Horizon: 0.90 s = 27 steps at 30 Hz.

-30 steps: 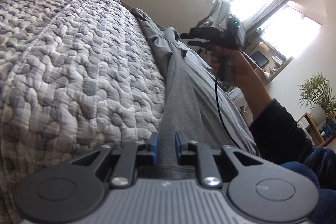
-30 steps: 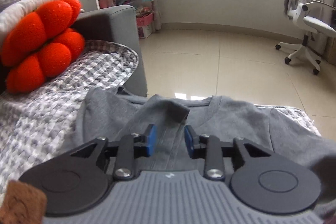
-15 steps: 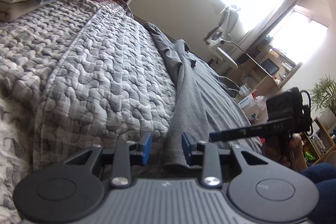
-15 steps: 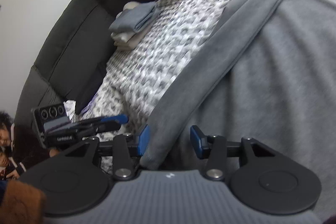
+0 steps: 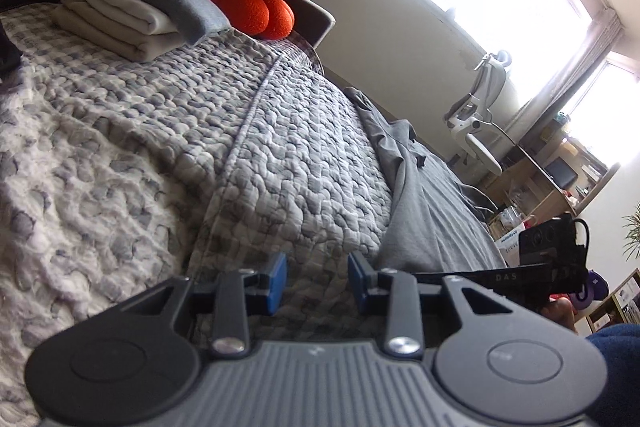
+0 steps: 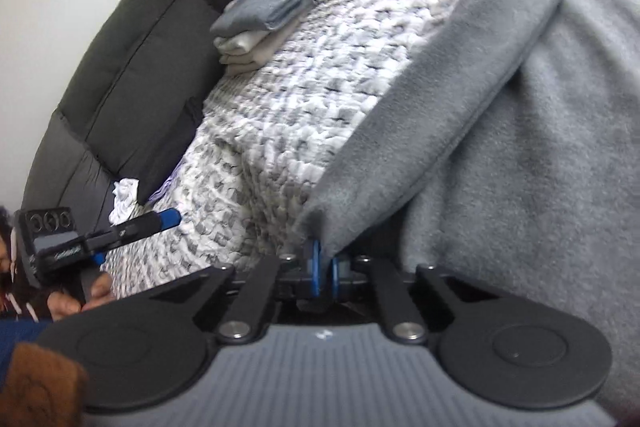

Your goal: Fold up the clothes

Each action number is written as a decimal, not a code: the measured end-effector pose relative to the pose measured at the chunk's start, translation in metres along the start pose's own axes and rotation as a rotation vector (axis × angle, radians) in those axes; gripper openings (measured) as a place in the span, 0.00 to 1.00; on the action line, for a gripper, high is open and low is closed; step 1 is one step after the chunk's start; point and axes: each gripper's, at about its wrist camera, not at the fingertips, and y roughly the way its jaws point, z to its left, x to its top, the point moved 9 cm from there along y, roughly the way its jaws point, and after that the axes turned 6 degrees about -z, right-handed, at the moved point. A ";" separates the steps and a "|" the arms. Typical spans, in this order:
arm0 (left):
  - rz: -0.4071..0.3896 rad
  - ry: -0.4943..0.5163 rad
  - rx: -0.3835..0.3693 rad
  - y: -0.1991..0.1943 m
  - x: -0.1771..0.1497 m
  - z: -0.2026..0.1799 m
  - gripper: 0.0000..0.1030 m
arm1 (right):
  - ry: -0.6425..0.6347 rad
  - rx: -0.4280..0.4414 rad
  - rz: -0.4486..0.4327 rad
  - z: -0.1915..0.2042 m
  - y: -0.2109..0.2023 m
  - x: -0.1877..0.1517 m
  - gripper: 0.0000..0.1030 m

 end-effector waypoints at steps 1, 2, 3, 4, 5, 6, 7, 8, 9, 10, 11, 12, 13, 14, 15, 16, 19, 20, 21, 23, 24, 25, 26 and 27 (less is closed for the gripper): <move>0.000 0.001 -0.002 0.000 0.001 -0.001 0.33 | -0.019 0.010 -0.013 0.003 -0.009 0.000 0.07; -0.001 0.006 -0.005 0.000 0.001 -0.002 0.33 | -0.037 0.020 -0.027 0.006 -0.017 -0.001 0.07; -0.001 0.013 -0.009 0.002 0.002 -0.004 0.34 | -0.044 0.021 -0.040 0.006 -0.027 -0.003 0.07; -0.001 0.019 -0.009 0.003 0.002 -0.006 0.34 | -0.041 0.016 -0.049 0.003 -0.034 -0.004 0.07; 0.000 0.025 -0.008 0.006 0.003 -0.008 0.34 | -0.034 0.000 -0.053 -0.004 -0.040 -0.006 0.07; 0.003 0.029 -0.006 0.008 0.003 -0.009 0.34 | -0.028 -0.019 -0.056 -0.011 -0.045 -0.009 0.07; 0.007 0.033 -0.004 0.011 0.002 -0.010 0.34 | -0.017 -0.043 -0.053 -0.021 -0.048 -0.012 0.07; 0.011 0.035 -0.003 0.013 0.001 -0.011 0.34 | -0.002 -0.065 -0.046 -0.030 -0.050 -0.018 0.07; 0.014 0.037 -0.002 0.016 0.001 -0.011 0.34 | 0.013 -0.087 -0.038 -0.039 -0.052 -0.024 0.07; 0.018 0.040 -0.002 0.017 0.000 -0.011 0.34 | 0.010 -0.100 -0.035 -0.043 -0.051 -0.029 0.07; 0.021 0.042 -0.004 0.019 -0.001 -0.011 0.34 | 0.005 -0.111 -0.031 -0.047 -0.049 -0.033 0.07; 0.023 0.044 -0.006 0.020 -0.001 -0.011 0.34 | -0.001 -0.121 -0.028 -0.050 -0.047 -0.037 0.07; 0.027 0.044 -0.006 0.022 -0.002 -0.010 0.34 | -0.013 -0.124 -0.034 -0.050 -0.047 -0.038 0.07; 0.031 0.042 -0.006 0.024 -0.002 -0.009 0.34 | -0.027 -0.125 -0.040 -0.049 -0.047 -0.038 0.07; 0.035 0.039 -0.006 0.026 -0.003 -0.009 0.34 | -0.030 -0.122 -0.047 -0.048 -0.047 -0.037 0.07; 0.038 0.040 -0.008 0.028 -0.003 -0.009 0.34 | -0.031 -0.119 -0.052 -0.048 -0.048 -0.037 0.08; 0.041 0.044 -0.016 0.032 -0.004 -0.012 0.34 | -0.070 -0.127 -0.054 -0.045 -0.050 -0.039 0.11; 0.041 0.043 -0.017 0.033 -0.004 -0.012 0.34 | -0.082 -0.122 -0.053 -0.044 -0.050 -0.040 0.12; 0.042 0.041 -0.018 0.034 -0.004 -0.013 0.34 | -0.093 -0.117 -0.051 -0.042 -0.050 -0.041 0.14; 0.045 0.037 -0.017 0.036 -0.004 -0.013 0.34 | -0.123 -0.092 -0.044 -0.037 -0.050 -0.043 0.14; 0.048 0.034 -0.016 0.037 -0.005 -0.013 0.34 | -0.144 -0.077 -0.048 -0.034 -0.050 -0.043 0.13; 0.051 0.033 -0.014 0.038 -0.005 -0.013 0.34 | -0.156 -0.061 -0.056 -0.031 -0.051 -0.043 0.12; 0.052 0.033 -0.014 0.038 -0.004 -0.014 0.34 | -0.165 -0.044 -0.065 -0.028 -0.052 -0.042 0.12; 0.053 0.034 -0.015 0.038 -0.003 -0.015 0.34 | -0.175 -0.027 -0.074 -0.025 -0.053 -0.042 0.11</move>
